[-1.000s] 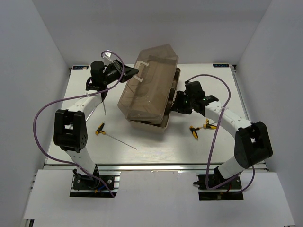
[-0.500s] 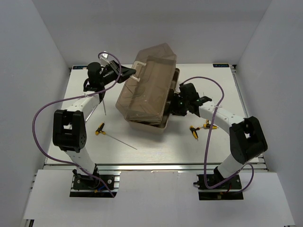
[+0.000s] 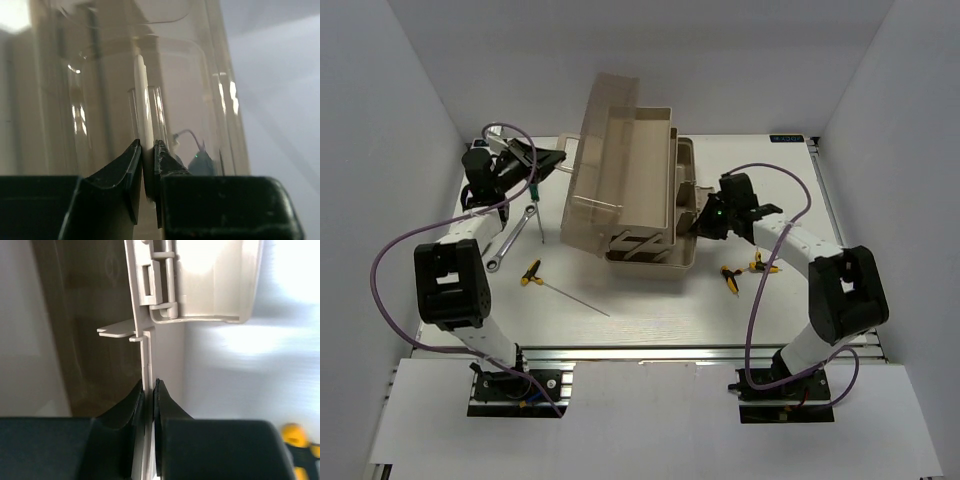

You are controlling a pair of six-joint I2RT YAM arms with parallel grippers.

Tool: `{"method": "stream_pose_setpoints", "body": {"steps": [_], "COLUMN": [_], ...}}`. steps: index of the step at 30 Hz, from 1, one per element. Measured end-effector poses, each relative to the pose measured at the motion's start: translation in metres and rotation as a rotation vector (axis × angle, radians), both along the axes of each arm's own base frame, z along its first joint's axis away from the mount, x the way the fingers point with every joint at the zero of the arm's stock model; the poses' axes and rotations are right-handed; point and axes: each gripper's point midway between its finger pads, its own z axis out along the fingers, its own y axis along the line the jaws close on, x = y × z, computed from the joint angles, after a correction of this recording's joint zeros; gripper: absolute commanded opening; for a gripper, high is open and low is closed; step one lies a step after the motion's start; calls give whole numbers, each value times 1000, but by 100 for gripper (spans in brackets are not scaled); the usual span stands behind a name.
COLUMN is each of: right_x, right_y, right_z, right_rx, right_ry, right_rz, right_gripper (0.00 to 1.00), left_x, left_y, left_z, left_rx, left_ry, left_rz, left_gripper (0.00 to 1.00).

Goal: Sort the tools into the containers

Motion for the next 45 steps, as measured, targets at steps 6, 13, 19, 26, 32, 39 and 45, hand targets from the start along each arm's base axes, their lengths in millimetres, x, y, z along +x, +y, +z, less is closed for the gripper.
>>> {"method": "stream_pose_setpoints", "body": {"steps": [6, 13, 19, 26, 32, 39, 45], "right_x": [7, 2, 3, 6, 22, 39, 43], "right_y": [-49, -69, -74, -76, -84, -98, -106], "right_z": [0, 0, 0, 0, 1, 1, -1], "right_rx": [-31, -66, -64, -55, -52, -30, -22], "right_ry": [-36, -68, -72, -68, -62, -68, -68], "right_rz": [-74, -107, -118, -123, -143, -178, -198], "right_gripper": [0, 0, 0, 0, 0, 0, 0], "left_x": [11, 31, 52, 99, 139, 122, 52], "left_y": [9, 9, 12, 20, 43, 61, 58], "left_z": [-38, -83, -102, -93, -65, -95, -172], "left_rx": [-15, -30, -31, 53, 196, 320, 347], "left_ry": [58, 136, 181, 197, 179, 290, 515], "left_rz": [8, -16, -25, -19, 56, 99, 79], "left_gripper": [15, 33, 49, 51, 51, 51, 51]}}
